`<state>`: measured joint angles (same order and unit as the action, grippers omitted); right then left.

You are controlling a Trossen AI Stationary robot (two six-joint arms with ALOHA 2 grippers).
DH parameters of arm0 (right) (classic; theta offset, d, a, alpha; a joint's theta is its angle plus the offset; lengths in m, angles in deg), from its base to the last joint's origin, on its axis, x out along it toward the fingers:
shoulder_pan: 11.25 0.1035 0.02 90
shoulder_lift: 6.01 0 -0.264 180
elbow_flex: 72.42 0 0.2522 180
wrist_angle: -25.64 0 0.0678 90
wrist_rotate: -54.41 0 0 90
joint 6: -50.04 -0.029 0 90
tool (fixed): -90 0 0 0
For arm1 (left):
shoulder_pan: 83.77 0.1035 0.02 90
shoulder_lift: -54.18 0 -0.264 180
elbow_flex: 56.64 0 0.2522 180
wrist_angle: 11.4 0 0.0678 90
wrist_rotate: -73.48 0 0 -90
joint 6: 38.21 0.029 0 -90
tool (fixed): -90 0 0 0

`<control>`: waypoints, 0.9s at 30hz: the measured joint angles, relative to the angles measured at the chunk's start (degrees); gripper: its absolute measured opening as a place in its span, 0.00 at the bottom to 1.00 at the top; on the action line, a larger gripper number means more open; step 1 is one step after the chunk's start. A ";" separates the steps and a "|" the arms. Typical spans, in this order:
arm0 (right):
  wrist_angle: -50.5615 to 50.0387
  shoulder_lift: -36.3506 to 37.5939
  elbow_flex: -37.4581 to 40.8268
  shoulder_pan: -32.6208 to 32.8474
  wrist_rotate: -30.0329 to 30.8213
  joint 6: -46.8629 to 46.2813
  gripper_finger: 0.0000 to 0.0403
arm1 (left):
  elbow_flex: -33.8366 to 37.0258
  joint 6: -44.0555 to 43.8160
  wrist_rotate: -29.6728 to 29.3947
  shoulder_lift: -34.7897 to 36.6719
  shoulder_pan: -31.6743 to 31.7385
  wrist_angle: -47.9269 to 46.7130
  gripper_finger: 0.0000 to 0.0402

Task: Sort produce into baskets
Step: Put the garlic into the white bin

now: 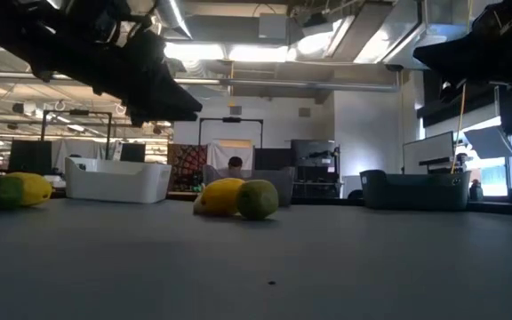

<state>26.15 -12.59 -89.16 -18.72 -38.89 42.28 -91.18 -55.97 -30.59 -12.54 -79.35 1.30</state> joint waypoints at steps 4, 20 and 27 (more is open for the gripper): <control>4.21 -4.98 -0.02 0.00 -2.28 0.16 0.04 | -0.27 -0.01 0.55 -2.99 -2.22 0.19 0.49; 10.06 -28.87 -7.30 0.00 -4.11 0.07 0.04 | -6.27 8.71 0.47 -17.19 -4.24 -3.56 0.43; 10.16 -34.51 -10.54 0.00 -4.18 -0.85 0.04 | -6.27 7.51 0.29 -19.15 -2.12 -3.12 0.39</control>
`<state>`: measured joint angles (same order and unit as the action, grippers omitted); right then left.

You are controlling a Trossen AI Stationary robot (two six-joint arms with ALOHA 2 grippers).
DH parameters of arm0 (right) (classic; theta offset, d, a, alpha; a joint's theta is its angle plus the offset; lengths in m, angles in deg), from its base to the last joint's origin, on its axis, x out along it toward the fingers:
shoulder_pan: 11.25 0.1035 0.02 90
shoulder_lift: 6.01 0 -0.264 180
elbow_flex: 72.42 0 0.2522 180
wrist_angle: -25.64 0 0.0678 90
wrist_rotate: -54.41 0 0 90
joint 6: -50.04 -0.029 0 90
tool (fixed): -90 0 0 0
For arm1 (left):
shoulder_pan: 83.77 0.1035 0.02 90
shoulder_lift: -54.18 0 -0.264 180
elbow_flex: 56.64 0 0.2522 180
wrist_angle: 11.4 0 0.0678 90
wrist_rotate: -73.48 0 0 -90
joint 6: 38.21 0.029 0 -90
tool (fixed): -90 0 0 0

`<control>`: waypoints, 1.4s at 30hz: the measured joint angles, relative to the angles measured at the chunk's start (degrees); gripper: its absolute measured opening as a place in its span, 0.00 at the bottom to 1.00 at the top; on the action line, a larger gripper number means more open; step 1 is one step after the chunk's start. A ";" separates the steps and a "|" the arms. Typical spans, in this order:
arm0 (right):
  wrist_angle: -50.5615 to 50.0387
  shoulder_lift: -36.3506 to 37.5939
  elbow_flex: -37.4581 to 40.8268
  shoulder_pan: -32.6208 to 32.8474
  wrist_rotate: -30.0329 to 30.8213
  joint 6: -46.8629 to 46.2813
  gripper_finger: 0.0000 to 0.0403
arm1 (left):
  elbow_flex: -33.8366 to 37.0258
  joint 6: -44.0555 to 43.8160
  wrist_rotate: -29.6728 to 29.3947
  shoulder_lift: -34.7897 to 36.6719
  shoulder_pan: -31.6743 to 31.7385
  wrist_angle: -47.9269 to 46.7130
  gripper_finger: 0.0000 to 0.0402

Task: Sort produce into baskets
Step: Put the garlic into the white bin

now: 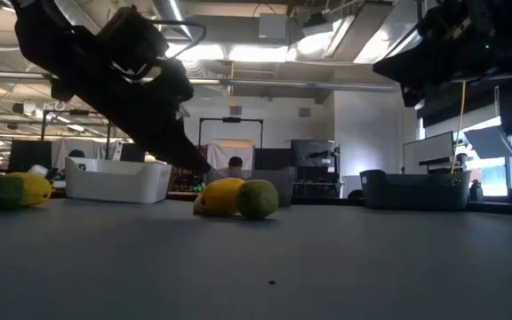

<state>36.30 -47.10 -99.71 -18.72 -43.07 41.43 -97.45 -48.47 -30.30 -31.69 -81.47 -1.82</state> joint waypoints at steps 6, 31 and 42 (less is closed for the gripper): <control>0.12 -2.86 -0.61 0.00 0.00 -1.43 0.04 | 0.00 -1.02 0.02 -1.86 0.49 -0.04 0.37; 3.28 -4.66 -0.63 -0.04 0.37 -1.41 0.04 | 0.00 -0.12 0.07 -6.08 0.82 3.11 0.32; 2.96 -4.64 -0.63 -0.04 0.39 -1.40 0.04 | 0.02 1.45 0.07 -6.07 0.82 3.09 0.25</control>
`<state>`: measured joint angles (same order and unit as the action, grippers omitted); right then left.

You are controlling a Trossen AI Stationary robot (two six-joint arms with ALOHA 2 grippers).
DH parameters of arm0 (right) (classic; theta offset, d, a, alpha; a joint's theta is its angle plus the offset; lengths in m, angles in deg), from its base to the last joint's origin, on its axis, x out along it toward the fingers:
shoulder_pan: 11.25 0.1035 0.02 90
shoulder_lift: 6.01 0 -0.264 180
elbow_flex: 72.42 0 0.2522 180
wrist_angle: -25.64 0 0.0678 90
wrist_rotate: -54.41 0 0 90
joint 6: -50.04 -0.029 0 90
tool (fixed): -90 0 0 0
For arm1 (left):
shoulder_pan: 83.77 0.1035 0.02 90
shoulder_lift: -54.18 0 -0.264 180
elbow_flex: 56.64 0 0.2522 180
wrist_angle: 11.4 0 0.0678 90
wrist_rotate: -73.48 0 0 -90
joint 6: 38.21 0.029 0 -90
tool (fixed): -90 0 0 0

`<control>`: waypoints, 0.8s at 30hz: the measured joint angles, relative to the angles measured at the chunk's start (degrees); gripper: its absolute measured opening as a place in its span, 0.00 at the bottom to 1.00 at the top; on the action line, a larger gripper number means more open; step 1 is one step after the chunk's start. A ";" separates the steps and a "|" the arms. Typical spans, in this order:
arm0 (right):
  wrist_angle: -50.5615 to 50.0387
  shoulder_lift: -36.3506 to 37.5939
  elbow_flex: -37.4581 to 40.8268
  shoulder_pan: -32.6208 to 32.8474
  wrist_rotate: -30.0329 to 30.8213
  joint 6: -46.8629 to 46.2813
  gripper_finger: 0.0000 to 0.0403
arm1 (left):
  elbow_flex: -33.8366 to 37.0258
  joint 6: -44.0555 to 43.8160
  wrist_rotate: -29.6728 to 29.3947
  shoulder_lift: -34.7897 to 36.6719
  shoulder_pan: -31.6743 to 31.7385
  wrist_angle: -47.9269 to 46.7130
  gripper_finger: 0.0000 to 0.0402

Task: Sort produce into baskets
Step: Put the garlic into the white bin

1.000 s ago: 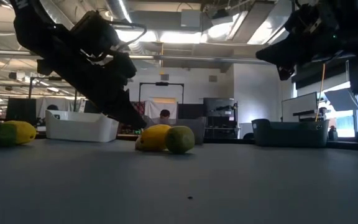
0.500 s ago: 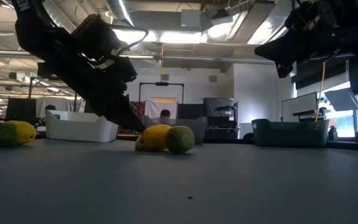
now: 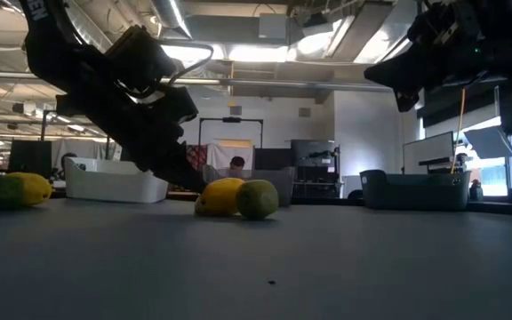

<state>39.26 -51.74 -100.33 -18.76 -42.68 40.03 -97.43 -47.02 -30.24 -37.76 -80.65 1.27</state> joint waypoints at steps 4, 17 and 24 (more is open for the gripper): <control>-0.53 0.00 0.00 0.00 0.02 0.01 0.04 | 0.00 0.44 0.00 0.00 0.00 -0.02 0.14; -0.53 0.00 0.02 0.00 0.02 0.01 0.04 | 0.07 4.03 -0.83 3.37 0.00 -0.47 0.01; -0.58 0.00 0.02 0.00 0.02 0.01 0.04 | 0.04 4.82 -2.46 12.16 0.02 -3.64 0.02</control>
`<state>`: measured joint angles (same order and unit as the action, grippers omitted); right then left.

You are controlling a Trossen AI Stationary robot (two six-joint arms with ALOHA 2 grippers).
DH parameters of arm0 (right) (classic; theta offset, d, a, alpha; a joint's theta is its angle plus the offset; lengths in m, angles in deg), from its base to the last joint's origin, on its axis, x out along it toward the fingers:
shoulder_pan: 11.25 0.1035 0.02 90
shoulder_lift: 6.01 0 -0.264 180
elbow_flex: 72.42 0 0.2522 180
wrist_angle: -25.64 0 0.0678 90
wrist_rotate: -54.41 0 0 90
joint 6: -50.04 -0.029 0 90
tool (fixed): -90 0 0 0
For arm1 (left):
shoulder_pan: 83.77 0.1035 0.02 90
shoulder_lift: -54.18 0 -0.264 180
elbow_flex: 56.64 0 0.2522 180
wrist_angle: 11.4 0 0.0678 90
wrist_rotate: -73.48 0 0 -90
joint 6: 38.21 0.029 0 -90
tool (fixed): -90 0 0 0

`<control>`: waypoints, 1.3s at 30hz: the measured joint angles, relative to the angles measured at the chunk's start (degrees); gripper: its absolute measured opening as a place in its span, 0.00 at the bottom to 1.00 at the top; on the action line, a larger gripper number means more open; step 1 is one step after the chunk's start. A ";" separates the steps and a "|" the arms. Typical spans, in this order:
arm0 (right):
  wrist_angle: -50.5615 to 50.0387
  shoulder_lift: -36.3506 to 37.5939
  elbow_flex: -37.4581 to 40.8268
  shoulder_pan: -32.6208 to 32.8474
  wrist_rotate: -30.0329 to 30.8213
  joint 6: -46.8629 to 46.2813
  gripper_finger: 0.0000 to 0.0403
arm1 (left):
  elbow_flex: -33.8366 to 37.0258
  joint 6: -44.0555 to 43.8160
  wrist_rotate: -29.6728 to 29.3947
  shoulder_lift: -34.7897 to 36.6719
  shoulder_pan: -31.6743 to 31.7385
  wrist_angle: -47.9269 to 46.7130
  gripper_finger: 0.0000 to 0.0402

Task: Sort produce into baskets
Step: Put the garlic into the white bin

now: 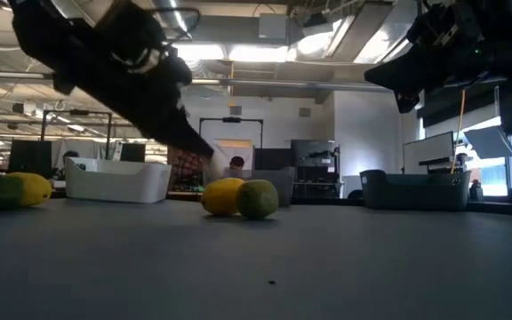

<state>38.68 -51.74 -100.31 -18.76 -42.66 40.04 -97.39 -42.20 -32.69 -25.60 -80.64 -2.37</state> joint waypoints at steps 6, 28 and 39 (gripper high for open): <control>-0.21 0.00 0.02 0.00 1.03 0.02 0.04 | 0.00 3.22 -6.31 9.57 0.05 -7.28 0.02; -2.32 -5.05 0.02 0.00 5.60 -1.68 0.04 | 0.00 -0.44 -11.79 26.51 16.07 -24.87 0.02; -2.26 -5.20 0.02 0.00 5.62 -1.70 0.04 | 0.28 -0.74 -11.79 26.51 27.27 -26.84 0.01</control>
<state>36.42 -56.95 -100.29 -18.76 -37.04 38.34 -97.10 -42.94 -44.48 0.90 -53.37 -29.20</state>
